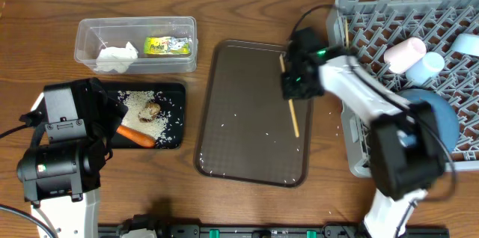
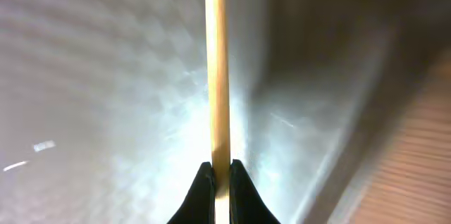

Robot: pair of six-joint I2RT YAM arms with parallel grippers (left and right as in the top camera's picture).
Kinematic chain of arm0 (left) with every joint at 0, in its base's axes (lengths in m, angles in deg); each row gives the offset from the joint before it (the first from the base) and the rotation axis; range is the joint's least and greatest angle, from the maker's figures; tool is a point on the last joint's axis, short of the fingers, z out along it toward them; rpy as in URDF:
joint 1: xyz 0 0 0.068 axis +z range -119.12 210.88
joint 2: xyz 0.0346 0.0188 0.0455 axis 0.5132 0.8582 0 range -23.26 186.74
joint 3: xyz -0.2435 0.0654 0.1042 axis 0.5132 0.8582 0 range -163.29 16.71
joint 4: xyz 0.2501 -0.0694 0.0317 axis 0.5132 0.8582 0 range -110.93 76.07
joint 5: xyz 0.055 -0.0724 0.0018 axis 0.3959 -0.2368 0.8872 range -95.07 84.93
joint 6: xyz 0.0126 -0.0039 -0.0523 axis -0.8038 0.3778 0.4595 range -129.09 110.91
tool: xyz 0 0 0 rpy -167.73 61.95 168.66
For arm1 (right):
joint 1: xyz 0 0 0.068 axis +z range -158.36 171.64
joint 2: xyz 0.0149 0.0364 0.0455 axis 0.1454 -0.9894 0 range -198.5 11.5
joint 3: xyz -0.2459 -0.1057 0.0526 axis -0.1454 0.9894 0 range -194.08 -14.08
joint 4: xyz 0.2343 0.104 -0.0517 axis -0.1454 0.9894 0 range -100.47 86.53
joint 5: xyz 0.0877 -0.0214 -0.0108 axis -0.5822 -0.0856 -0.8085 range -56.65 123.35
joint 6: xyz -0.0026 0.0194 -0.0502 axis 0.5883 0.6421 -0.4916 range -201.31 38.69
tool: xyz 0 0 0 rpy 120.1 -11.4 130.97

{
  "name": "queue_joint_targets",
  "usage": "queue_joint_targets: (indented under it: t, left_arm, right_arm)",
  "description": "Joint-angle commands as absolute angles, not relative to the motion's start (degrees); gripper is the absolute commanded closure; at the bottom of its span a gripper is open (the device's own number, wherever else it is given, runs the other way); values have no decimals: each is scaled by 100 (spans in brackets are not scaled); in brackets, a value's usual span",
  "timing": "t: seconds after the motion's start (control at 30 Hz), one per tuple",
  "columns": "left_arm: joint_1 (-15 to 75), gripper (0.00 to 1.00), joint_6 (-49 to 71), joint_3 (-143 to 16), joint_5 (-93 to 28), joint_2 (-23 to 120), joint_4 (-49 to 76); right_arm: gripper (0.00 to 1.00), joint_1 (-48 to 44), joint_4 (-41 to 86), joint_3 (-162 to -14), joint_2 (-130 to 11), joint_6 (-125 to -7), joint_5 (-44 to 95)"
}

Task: Sort waste into correct bins and load items into the dishwasher rack
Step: 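Carry the second chopstick right toward the dish rack, then insert the chopstick upright into the rack beside the first one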

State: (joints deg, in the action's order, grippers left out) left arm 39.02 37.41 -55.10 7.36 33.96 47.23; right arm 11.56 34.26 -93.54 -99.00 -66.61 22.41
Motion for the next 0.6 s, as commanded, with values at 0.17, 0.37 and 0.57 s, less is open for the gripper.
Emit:
queue_joint_targets:
  t: [0.17,0.37,0.57]
  left_arm:
    - [3922,2,3752,-5530,847,3398,4741]
    - [3922,2,3752,-5530,847,3398,4741]
    - [3922,2,3752,-5530,847,3398,4741]
  right_arm:
    - [99,-370,3380,-9433,-7821,-7420,1893]
    - [99,-1246,3184,-9433,-7375,-7885,1893]
    - [99,-1497,3048,-9430,-7605,-8060,1893]
